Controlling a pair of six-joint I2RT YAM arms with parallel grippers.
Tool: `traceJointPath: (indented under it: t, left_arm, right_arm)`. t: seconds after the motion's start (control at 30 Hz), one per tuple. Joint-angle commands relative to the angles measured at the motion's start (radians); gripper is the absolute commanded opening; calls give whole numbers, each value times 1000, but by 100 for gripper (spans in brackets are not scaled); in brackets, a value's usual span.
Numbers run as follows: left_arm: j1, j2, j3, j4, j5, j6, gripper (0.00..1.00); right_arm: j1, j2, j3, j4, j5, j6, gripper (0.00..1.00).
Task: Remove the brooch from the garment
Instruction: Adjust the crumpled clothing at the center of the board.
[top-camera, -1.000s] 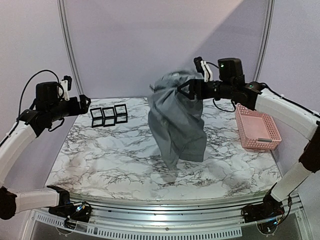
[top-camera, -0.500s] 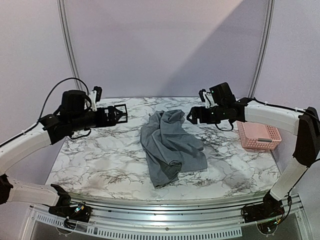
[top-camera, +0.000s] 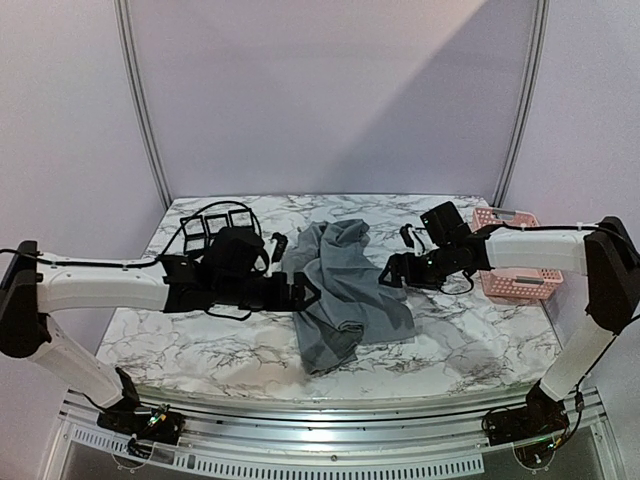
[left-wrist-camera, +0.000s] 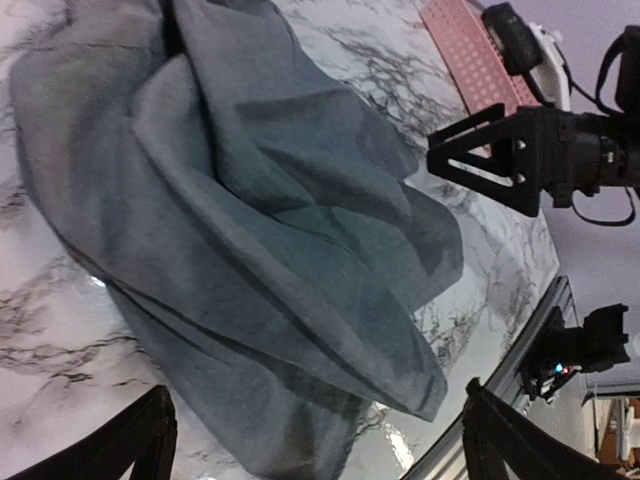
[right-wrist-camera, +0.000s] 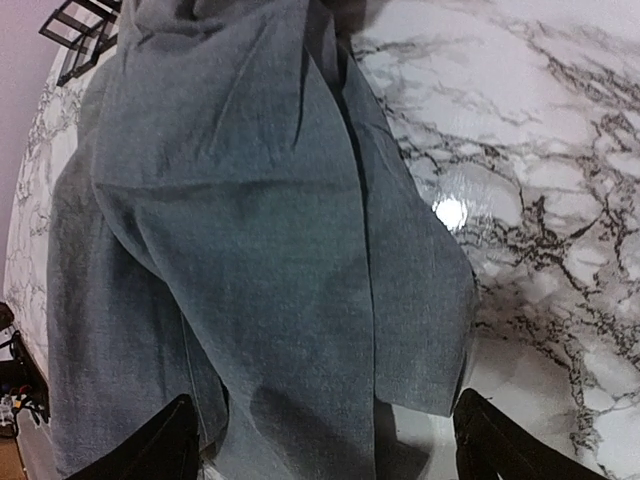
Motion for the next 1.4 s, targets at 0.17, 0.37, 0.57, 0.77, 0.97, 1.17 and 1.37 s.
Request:
traceJointPath:
  t: [0.17,0.37,0.57,0.77,0.97,1.17,1.37]
  left_arm:
    - [-105,185,110,42,77,-81,100]
    - [-117,236,120,31,44,-106,100]
    - [-119,274,115,61,52,-135,84]
    - [-117,281,118,38,34,-130,37]
    - [-39,193,117,-99,-61,-51,0]
    - [142,36,224,-353,-201,156,0]
    - [332,-57,460,-560,-271,408,0]
  right_arm:
    - [41,7,-53,16,0,33,86]
    - [65,35,-49,29,6,39,84]
    - [82,71,-34,16,44,36,81]
    - [83,76,-31,10,100,52,39]
    - [74,28,31,-1,207,57,0]
    - [-50,43,240,-108,335,-49,0]
    - [-245,49,495,-134,339,-153,0]
